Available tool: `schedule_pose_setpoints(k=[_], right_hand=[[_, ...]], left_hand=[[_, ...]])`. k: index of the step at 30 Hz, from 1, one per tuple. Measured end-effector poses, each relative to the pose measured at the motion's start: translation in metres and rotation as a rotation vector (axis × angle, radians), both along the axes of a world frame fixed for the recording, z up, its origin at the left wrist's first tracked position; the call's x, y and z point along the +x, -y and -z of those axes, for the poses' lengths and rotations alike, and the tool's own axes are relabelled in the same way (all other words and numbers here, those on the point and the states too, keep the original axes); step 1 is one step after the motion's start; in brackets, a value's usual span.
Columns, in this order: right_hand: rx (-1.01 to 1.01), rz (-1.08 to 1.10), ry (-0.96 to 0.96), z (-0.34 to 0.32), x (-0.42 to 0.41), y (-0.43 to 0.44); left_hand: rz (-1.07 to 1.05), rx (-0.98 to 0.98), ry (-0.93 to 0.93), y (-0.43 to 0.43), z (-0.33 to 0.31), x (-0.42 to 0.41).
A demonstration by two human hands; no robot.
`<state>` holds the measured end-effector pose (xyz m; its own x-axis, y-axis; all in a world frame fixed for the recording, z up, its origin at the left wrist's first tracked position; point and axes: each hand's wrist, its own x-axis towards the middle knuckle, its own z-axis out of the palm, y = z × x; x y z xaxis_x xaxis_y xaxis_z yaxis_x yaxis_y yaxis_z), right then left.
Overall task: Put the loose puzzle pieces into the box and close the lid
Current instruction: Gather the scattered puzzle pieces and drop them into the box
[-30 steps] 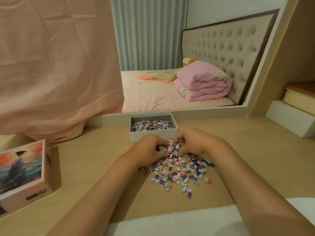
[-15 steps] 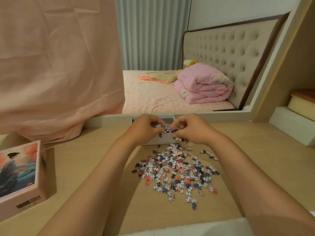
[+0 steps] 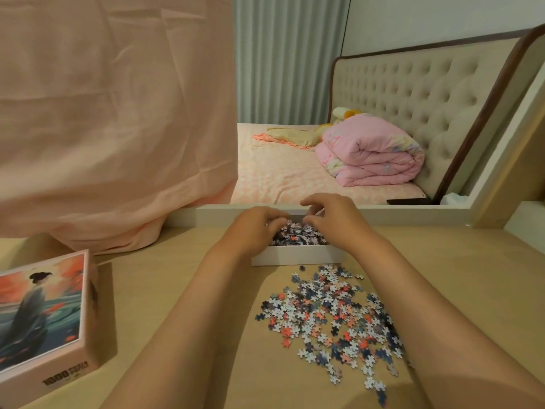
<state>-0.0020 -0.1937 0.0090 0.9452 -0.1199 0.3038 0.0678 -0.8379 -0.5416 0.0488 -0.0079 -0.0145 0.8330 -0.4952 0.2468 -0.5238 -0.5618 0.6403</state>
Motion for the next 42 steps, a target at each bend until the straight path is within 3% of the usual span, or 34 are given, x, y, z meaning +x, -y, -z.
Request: schedule_pose_setpoints(k=[3,5,8,11,14,20,23,28,34,39,42], right_hand=[[-0.072,0.004,0.021,-0.002,-0.007,-0.002],[-0.101,-0.102,-0.122,0.0,-0.015,-0.006],[-0.26,-0.216,-0.324,0.009,-0.023,-0.009],[-0.338,-0.14,-0.337,0.013,-0.027,-0.008],[-0.341,-0.134,-0.31,0.016,-0.025,-0.006],[-0.261,-0.096,-0.059,0.016,-0.018,0.005],[-0.173,-0.231,-0.155,0.019,-0.024,-0.001],[-0.432,-0.11,-0.21,0.027,-0.021,0.002],[-0.279,-0.202,-0.111,0.028,-0.019,-0.002],[-0.449,-0.103,-0.169,0.029,-0.021,-0.003],[-0.372,-0.154,-0.106,0.025,-0.023,-0.007]], left_hand=[[-0.022,-0.01,0.026,-0.007,-0.005,0.001],[-0.013,0.063,0.032,-0.011,-0.007,0.0],[0.059,0.316,0.057,-0.008,-0.007,-0.006],[0.101,0.559,0.072,0.001,-0.002,-0.013],[0.076,0.673,0.119,0.009,0.003,-0.018],[0.054,0.524,0.108,0.009,0.004,-0.014],[0.055,0.419,0.128,0.007,-0.002,-0.016],[0.043,0.424,0.142,0.004,-0.001,-0.013],[0.04,0.213,0.104,0.006,0.007,-0.011],[0.0,0.287,0.152,0.004,0.009,-0.006],[-0.02,0.306,0.205,0.005,0.012,-0.005]])
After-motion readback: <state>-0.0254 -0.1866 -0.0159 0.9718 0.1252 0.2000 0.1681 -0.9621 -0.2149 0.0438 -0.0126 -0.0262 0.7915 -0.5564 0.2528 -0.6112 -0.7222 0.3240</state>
